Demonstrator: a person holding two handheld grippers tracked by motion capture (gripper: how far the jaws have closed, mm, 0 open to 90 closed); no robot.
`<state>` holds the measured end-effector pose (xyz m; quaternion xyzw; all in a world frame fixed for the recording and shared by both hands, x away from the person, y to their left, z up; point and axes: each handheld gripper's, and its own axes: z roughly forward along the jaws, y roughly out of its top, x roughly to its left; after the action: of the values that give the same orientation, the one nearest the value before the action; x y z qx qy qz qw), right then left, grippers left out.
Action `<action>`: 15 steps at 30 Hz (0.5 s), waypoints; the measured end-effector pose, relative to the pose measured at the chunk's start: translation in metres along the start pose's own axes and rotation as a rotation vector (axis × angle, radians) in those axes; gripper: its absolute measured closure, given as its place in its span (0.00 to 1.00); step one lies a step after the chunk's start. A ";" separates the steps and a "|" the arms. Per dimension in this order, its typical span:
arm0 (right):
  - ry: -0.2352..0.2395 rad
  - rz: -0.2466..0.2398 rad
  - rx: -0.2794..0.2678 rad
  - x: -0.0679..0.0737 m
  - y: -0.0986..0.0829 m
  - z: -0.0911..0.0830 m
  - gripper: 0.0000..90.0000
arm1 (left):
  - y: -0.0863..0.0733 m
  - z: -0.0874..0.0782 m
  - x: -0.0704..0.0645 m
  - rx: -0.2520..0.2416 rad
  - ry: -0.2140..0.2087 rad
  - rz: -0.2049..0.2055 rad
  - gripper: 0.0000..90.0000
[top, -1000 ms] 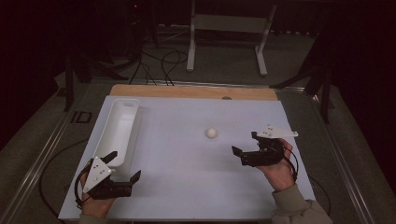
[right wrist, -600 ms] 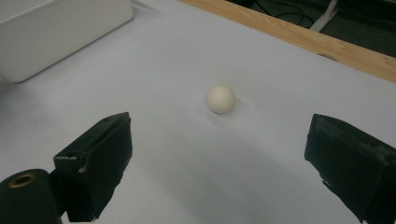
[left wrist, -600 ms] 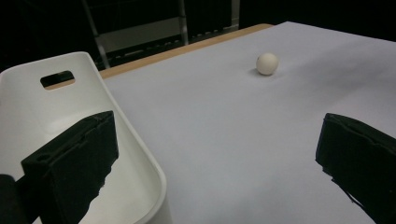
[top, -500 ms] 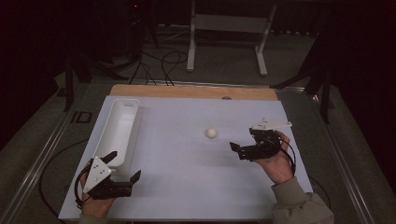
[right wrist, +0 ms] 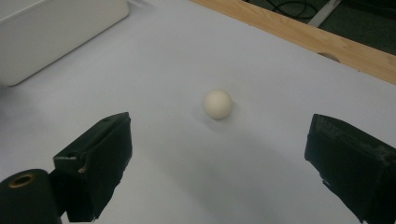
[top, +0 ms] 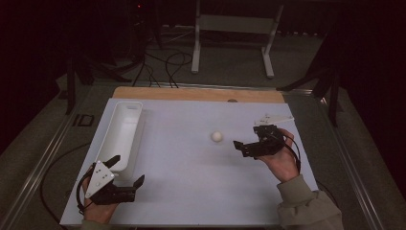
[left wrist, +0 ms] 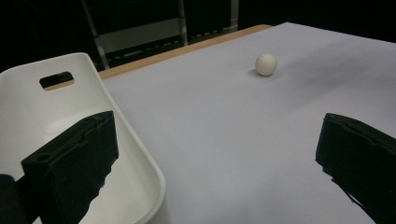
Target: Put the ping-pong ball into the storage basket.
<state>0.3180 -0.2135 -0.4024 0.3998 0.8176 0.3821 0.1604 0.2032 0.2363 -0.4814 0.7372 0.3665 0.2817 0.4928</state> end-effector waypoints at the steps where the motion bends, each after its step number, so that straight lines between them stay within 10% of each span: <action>1: 0.000 0.000 0.000 0.000 0.000 0.000 0.08 | 0.000 0.000 0.000 0.000 0.000 0.000 0.00; 15: -0.019 -0.034 0.072 -0.001 0.025 0.014 0.08 | 0.000 0.000 0.000 -0.002 0.001 -0.002 0.00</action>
<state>0.3401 -0.1979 -0.3928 0.3952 0.8357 0.3460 0.1602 0.2033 0.2365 -0.4815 0.7363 0.3669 0.2819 0.4937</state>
